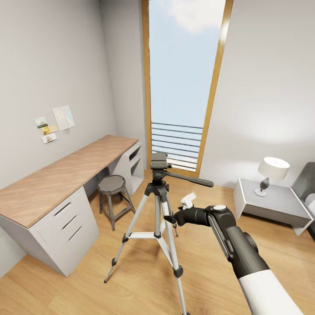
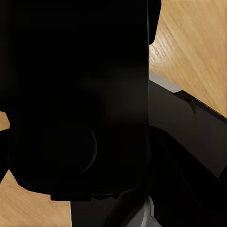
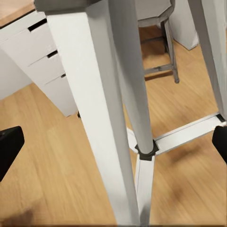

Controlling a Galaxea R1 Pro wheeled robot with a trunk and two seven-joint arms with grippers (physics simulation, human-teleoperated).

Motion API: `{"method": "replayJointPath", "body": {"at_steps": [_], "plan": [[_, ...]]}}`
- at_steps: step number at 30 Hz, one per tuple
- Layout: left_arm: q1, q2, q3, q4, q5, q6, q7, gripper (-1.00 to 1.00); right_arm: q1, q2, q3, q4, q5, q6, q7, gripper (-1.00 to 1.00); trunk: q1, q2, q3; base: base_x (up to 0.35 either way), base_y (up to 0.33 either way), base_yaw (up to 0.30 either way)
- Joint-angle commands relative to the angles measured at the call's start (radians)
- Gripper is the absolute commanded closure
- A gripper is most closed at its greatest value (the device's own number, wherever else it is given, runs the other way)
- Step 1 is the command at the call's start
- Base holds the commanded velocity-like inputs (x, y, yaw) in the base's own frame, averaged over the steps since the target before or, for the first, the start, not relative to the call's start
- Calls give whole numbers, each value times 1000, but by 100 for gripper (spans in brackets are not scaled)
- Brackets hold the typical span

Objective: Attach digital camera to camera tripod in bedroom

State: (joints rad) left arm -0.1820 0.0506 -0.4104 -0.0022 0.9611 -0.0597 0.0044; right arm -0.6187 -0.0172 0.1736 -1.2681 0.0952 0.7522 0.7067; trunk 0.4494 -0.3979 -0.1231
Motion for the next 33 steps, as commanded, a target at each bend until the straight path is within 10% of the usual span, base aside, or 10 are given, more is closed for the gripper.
{"method": "replayJointPath", "body": {"at_steps": [1,14,18,33], "plan": [[-1,0,-8,0,7,-2,-1,100,-1,0,0,4,9,2,9,-100,1,-2,-2,0,0,0],[-1,0,-8,0,7,-2,-1,100,-1,6,-1,34,5,-10,1,-100,1,-2,-2,0,0,0],[0,0,-8,1,7,-2,-1,100,-1,44,-10,108,6,-135,-24,-100,1,-2,-2,0,0,0],[0,0,-8,0,7,-2,-1,100,-1,85,-14,147,6,-238,-100,-100,1,-2,-2,0,0,0]]}}
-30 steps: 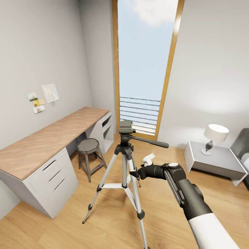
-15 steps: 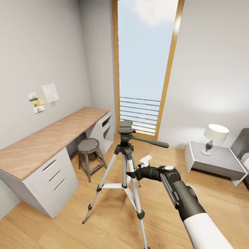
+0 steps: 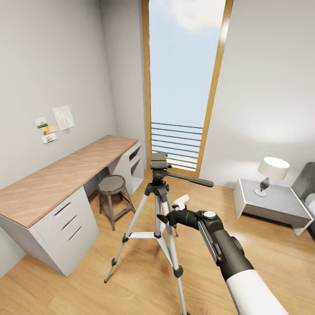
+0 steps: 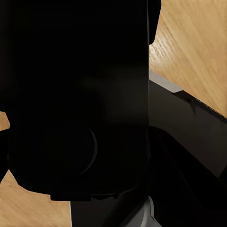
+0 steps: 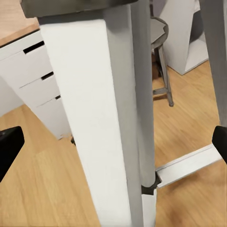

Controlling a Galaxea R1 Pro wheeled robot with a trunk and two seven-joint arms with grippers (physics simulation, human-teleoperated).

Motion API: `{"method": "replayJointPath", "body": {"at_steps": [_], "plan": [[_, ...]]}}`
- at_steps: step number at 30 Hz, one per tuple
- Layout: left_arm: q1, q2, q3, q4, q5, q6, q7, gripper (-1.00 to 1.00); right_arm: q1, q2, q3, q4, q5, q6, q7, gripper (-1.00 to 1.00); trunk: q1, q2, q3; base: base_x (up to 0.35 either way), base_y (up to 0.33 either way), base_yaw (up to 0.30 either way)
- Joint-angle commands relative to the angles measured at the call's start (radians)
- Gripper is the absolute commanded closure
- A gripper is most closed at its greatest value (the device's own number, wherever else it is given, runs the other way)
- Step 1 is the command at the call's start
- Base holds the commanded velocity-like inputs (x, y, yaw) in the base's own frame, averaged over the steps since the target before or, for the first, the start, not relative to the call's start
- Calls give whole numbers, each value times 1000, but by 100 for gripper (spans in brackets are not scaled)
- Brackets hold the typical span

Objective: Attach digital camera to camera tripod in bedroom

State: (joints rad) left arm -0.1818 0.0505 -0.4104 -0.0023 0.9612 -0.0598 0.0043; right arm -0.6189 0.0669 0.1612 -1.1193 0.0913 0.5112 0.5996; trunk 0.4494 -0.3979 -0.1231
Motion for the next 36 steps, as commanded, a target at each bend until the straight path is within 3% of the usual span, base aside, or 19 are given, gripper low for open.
{"method": "replayJointPath", "body": {"at_steps": [1,7,17,36], "plan": [[-1,0,-8,0,7,-2,-1,100,-1,2,-1,0,9,-1,3,-100,1,-2,-2,0,0,0],[-1,0,-8,0,7,-2,-1,100,-1,15,0,11,9,-7,-48,-100,1,-2,-2,0,0,0],[-1,0,-8,0,7,-2,-1,100,-1,63,5,72,11,-41,-204,-100,1,-2,-2,0,0,0],[-1,0,-8,0,7,-2,-1,100,-1,70,7,86,9,-56,-225,-100,1,-2,-2,0,0,0]]}}
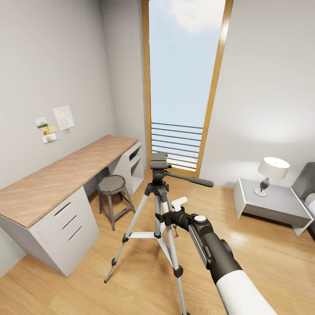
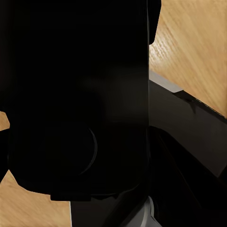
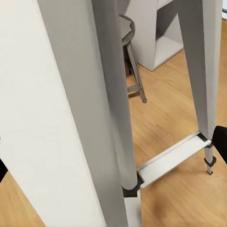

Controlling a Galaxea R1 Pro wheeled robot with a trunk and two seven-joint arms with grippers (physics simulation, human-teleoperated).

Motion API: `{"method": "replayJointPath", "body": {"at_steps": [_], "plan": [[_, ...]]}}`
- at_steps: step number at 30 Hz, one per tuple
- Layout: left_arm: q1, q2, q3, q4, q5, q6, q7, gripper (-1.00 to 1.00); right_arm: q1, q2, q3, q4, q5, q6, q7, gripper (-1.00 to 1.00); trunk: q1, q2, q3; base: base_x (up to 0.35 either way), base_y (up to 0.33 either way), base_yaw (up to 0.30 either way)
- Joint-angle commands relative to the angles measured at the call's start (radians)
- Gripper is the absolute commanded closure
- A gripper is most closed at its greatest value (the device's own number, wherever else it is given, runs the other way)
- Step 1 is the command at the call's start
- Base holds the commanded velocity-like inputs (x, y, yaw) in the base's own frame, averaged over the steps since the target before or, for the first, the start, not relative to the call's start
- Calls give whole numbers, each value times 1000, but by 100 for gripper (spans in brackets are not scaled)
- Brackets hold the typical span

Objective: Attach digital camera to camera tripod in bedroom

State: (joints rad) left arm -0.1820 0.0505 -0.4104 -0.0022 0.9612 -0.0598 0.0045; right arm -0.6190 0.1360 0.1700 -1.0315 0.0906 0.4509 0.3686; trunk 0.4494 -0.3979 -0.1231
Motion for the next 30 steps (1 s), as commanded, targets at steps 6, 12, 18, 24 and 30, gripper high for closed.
{"method": "replayJointPath", "body": {"at_steps": [6,12,18,24,30], "plan": [[0,0,-8,0,7,-2,-1,100,-1,2,-1,0,8,3,6,-100,1,-2,-2,0,0,0],[-1,0,-8,-1,7,-2,-1,100,-1,2,-1,1,8,-3,5,-100,1,-2,-2,0,0,0],[-1,0,-8,0,7,-2,-1,100,-1,5,-1,1,8,-30,4,-100,1,-2,-2,0,0,0],[-1,0,-8,-1,7,-2,-1,100,-1,9,-1,49,8,-37,5,100,1,-2,-2,0,0,0],[-1,1,-8,-1,7,-2,-1,100,-1,11,-1,108,11,-44,5,100,1,-2,-2,0,0,0]]}}
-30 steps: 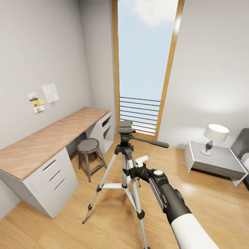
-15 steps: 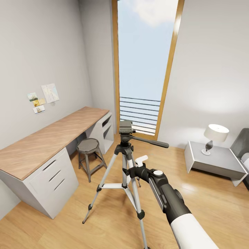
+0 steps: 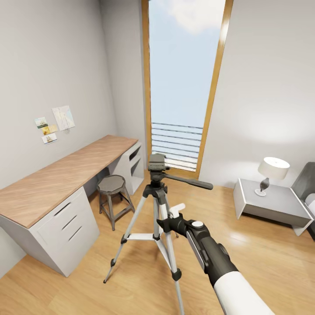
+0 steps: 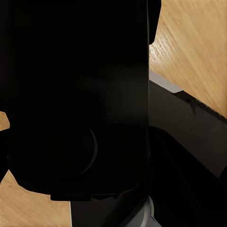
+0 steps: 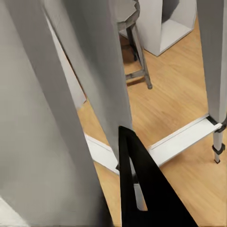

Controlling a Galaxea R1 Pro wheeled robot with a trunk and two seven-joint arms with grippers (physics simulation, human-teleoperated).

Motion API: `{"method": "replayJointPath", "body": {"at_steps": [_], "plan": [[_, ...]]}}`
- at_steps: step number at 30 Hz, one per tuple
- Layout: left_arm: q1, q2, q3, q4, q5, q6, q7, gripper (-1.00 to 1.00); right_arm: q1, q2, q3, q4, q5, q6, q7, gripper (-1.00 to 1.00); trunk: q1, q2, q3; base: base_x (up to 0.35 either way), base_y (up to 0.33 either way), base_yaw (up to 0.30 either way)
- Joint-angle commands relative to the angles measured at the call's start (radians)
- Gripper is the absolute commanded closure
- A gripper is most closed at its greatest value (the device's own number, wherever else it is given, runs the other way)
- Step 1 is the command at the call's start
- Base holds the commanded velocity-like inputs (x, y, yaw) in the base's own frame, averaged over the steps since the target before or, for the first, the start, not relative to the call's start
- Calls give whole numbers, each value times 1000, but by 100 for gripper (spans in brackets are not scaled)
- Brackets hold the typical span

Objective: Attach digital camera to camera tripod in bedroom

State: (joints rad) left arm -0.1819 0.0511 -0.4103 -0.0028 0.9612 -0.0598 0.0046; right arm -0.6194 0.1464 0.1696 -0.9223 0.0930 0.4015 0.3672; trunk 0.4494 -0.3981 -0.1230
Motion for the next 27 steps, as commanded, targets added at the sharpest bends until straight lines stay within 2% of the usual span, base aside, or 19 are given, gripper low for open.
{"method": "replayJointPath", "body": {"at_steps": [1,8,12,21,25,27], "plan": [[-1,0,-8,0,7,-2,-1,100,0,1,-1,3,9,4,6,100,1,-2,-2,0,0,0],[-1,0,-8,0,7,-2,-1,100,0,0,-2,10,12,3,6,100,1,-2,-2,0,0,0],[-1,0,-8,0,7,-2,-1,100,0,-1,-2,9,20,-32,5,100,1,-2,-2,0,0,0],[-1,8,-12,-9,-2,-4,-6,100,0,-2,-1,9,25,-49,5,100,1,-2,-2,0,0,0],[0,38,-12,-36,-4,-3,-6,100,0,-3,-1,5,25,-51,6,100,1,-2,-2,0,0,0],[1,67,-13,-89,-5,1,-6,100,0,-4,-3,1,24,-51,6,100,1,-2,-2,0,0,0]]}}
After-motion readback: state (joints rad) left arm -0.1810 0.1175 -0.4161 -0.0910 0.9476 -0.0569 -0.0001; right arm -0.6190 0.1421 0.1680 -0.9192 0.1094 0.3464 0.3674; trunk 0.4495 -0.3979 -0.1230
